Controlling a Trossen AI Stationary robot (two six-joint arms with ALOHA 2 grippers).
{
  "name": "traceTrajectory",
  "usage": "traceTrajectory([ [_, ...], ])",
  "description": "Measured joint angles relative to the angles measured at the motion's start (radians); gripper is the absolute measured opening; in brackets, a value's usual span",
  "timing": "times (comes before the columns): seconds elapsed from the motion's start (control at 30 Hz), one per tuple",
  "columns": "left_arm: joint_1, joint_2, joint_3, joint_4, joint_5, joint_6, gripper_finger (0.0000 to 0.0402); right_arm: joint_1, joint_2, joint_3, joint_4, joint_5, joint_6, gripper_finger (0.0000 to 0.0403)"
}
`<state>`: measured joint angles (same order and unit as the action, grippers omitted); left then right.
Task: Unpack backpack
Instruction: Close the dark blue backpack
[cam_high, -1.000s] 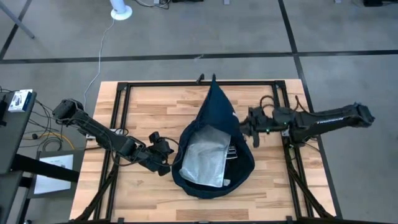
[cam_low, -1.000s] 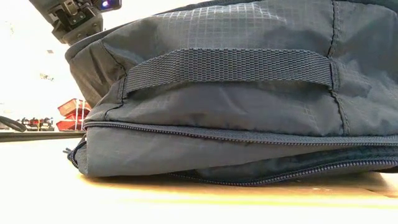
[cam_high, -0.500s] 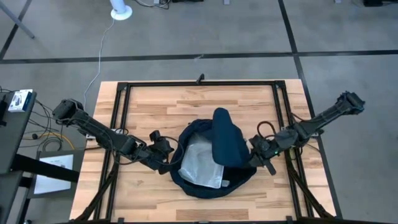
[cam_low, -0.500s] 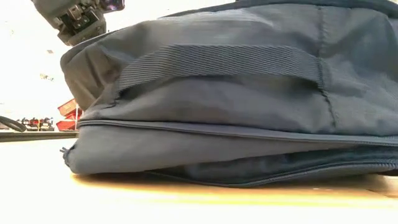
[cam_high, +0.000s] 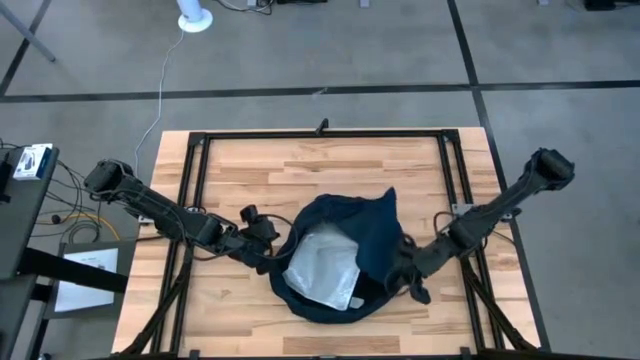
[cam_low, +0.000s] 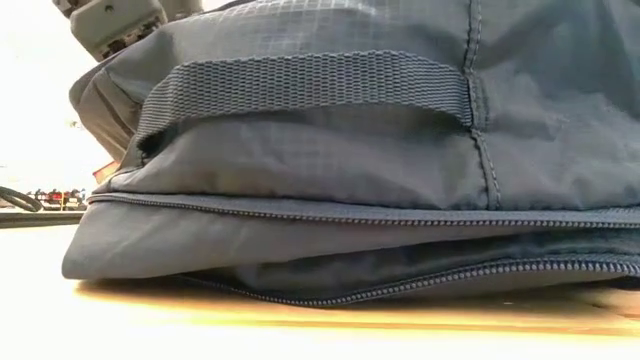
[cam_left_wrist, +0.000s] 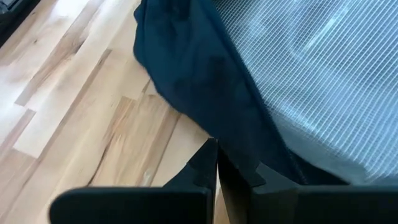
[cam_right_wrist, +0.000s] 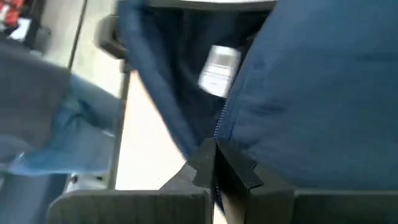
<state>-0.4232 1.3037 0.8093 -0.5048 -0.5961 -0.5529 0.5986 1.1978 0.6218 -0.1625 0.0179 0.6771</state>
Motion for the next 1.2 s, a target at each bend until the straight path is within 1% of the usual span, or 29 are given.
traceTrajectory([
  [0.07,0.0,0.0,0.0,-0.014,0.0,0.0,0.0,0.01,0.018,0.044,0.007,-0.033,0.001,0.0],
  [0.17,0.005,0.0,0.0,-0.023,0.0,0.001,0.0,-0.006,0.017,0.105,-0.017,-0.04,0.108,0.0002],
  [0.23,0.015,0.0,0.0,-0.022,0.001,0.001,0.0,-0.028,0.004,0.14,-0.052,-0.042,0.157,0.0011],
  [0.3,0.027,0.0,0.0,-0.022,0.001,0.003,0.0,-0.042,-0.005,0.17,-0.099,-0.043,0.182,0.0029],
  [0.37,0.043,0.0,0.0,-0.021,0.026,0.016,0.0,-0.053,-0.009,0.196,-0.168,-0.054,0.199,0.0054],
  [0.47,0.062,0.0,0.0,-0.022,0.076,0.021,0.0,-0.075,-0.012,0.231,-0.257,-0.13,0.266,0.009],
  [0.57,0.068,0.0,0.0,-0.016,0.101,-0.005,0.0,-0.103,-0.014,0.244,-0.281,-0.231,0.287,0.0117],
  [0.6,0.068,0.0,0.0,-0.012,0.102,-0.01,0.0,-0.111,-0.016,0.249,-0.283,-0.248,0.287,0.0123],
  [0.67,0.067,0.0,0.0,0.003,0.103,-0.011,0.0,-0.12,-0.018,0.268,-0.283,-0.247,0.261,0.0127],
  [0.73,0.067,0.0,0.0,0.01,0.103,-0.005,0.0,-0.127,-0.018,0.298,-0.311,-0.221,0.223,0.0122],
  [0.8,0.067,0.0,0.0,0.022,0.103,0.022,0.0,-0.144,-0.018,0.346,-0.395,-0.169,0.167,0.0112],
  [0.87,0.068,0.0,0.0,0.026,0.103,0.067,0.0,-0.161,-0.018,0.417,-0.514,-0.099,0.045,0.01],
  [0.97,0.075,0.0,0.0,0.03,0.119,0.113,0.0,-0.187,-0.019,0.534,-0.719,0.066,-0.162,0.0081],
  [1.0,0.08,0.0,0.0,0.031,0.138,0.114,0.0,-0.2,-0.019,0.566,-0.77,0.129,-0.215,0.0075],
  [1.07,0.09,0.0,0.0,0.041,0.201,0.113,0.0,-0.237,-0.019,0.621,-0.834,0.222,-0.301,0.0066],
  [1.13,0.092,0.0,0.0,0.065,0.264,0.113,0.0,-0.28,-0.019,0.666,-0.879,0.255,-0.358,0.0062],
  [1.2,0.09,0.0,0.0,0.084,0.287,0.112,0.0,-0.326,-0.019,0.697,-0.892,0.256,-0.402,0.0061],
])
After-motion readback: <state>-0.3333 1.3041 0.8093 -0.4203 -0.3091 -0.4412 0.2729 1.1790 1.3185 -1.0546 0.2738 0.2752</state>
